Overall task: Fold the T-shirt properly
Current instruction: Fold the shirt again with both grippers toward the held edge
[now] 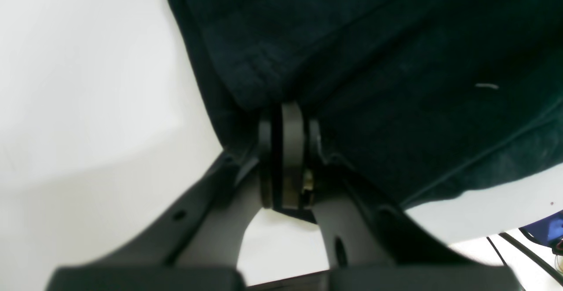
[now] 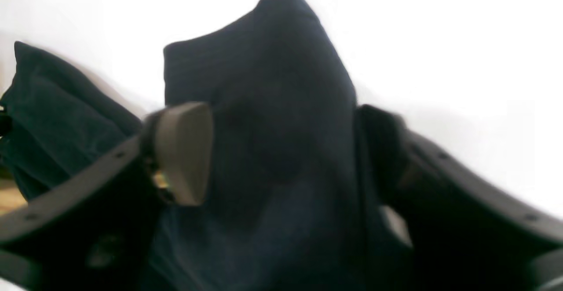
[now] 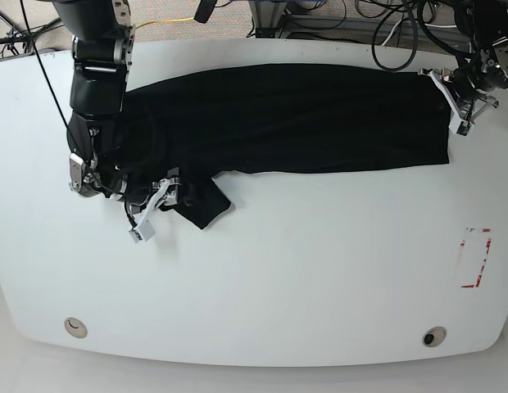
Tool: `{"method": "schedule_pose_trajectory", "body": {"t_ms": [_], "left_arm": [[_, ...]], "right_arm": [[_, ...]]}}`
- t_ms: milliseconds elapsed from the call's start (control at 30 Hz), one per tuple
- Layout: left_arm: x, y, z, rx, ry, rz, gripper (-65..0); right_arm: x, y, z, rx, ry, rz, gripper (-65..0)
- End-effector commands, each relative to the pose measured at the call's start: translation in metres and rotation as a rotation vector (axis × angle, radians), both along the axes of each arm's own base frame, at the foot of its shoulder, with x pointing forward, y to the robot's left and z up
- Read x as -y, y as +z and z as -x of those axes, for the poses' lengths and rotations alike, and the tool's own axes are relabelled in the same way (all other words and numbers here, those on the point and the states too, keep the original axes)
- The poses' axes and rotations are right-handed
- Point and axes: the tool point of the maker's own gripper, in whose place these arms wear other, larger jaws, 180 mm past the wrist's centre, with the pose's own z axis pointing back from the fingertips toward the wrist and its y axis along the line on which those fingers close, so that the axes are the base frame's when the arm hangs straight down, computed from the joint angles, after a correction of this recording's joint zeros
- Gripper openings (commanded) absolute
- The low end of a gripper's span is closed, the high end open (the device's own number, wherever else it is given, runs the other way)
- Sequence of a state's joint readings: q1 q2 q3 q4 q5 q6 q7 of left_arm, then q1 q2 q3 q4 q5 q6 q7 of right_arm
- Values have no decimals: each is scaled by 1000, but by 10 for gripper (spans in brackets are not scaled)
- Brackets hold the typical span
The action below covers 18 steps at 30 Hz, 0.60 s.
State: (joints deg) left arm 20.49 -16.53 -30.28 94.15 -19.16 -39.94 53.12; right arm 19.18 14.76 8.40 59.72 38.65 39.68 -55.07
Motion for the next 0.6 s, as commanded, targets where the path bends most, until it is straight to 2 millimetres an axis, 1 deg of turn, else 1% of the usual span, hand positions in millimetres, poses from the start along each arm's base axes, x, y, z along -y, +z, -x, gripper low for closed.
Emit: {"method": "schedule_pose_trajectory", "body": {"t_ms": [0, 67, 133, 233, 300, 333, 400, 500, 567], "left_arm": [[-6, 3, 1, -13, -9, -35, -646], [-7, 3, 1, -13, -10, -36, -646], [-7, 3, 1, -11, -10, -36, -646], [-6, 3, 0, -11, -13, -36, -646], [-6, 3, 0, -11, -13, -36, -646], [-7, 3, 0, -11, -13, -37, -646], [-7, 3, 0, -11, -13, -37, -646], [-7, 3, 0, -11, -13, -39, -646], [-7, 3, 0, -11, -13, -39, -646]], "right_arm": [[1, 23, -20, 72, -4, -8, -320], [1, 25, -22, 76, -4, -8, -512], [3, 28, -24, 83, -7, -6, -650], [5, 32, -26, 99, -14, -12, -647], [9, 46, -30, 148, -14, 3, -650], [15, 52, -30, 171, -21, 15, -650], [25, 57, -21, 188, -39, 34, -650], [46, 65, -9, 198, -77, 73, -650], [64, 64, 5, 183, -115, 101, -650]]}}
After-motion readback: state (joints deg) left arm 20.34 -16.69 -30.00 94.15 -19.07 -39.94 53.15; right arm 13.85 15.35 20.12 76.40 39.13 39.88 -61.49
